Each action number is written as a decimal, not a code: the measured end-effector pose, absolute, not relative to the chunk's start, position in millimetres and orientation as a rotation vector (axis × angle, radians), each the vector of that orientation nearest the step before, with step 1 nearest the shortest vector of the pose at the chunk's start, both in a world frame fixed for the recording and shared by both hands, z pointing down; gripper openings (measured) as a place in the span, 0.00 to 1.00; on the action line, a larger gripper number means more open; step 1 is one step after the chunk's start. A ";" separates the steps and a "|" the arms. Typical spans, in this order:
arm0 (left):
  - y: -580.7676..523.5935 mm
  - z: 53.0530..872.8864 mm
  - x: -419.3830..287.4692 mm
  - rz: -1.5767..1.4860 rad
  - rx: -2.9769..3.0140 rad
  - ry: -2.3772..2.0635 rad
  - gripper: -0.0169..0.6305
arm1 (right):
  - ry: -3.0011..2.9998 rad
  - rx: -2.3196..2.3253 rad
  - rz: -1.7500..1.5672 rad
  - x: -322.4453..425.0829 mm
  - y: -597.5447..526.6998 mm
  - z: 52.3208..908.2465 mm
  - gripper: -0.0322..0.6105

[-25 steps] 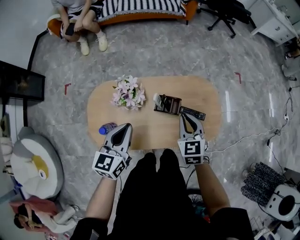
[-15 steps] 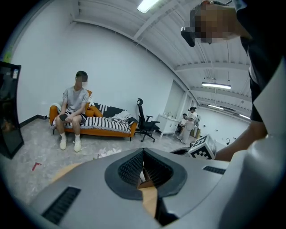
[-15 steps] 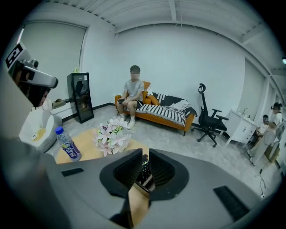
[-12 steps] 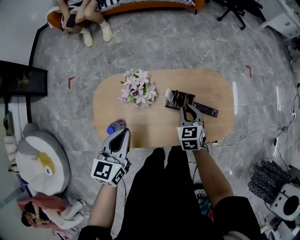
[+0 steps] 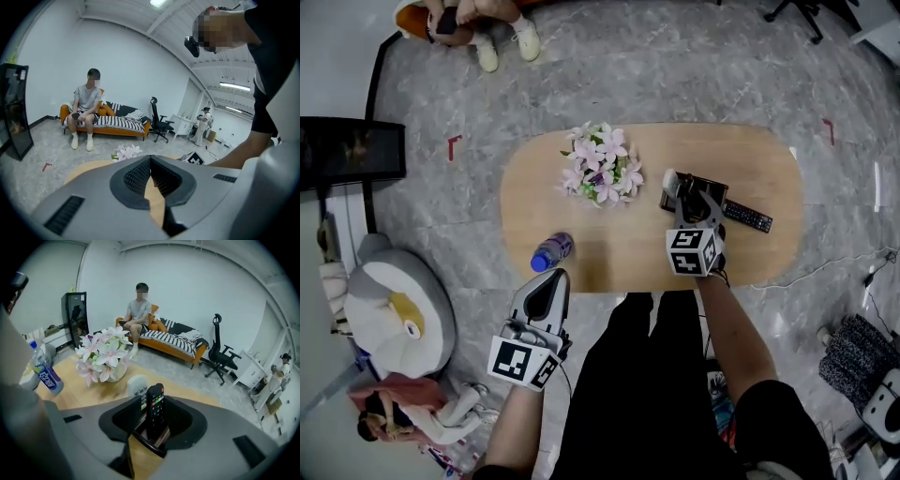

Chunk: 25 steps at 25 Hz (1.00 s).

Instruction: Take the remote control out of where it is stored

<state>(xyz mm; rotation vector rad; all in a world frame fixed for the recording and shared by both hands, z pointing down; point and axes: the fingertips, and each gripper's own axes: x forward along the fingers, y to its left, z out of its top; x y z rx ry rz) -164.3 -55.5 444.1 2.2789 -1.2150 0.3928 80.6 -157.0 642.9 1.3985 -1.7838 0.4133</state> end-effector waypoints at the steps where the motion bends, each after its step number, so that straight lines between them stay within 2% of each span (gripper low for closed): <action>1: -55.5 446.7 -165.7 0.391 2.270 -1.215 0.04 | -1.771 1.401 0.408 81.1 -158.6 648.0 0.27; 19: -44.6 481.9 -185.0 0.427 2.172 -1.237 0.04 | -1.620 1.445 0.304 89.7 -183.1 683.3 0.26; 22: -43.9 480.1 -181.5 0.419 2.173 -1.232 0.04 | -1.630 1.504 0.324 92.7 -181.6 671.5 0.20; 25: -43.9 476.9 -175.9 0.410 2.182 -1.224 0.04 | -1.640 1.568 0.352 95.7 -178.8 657.2 0.18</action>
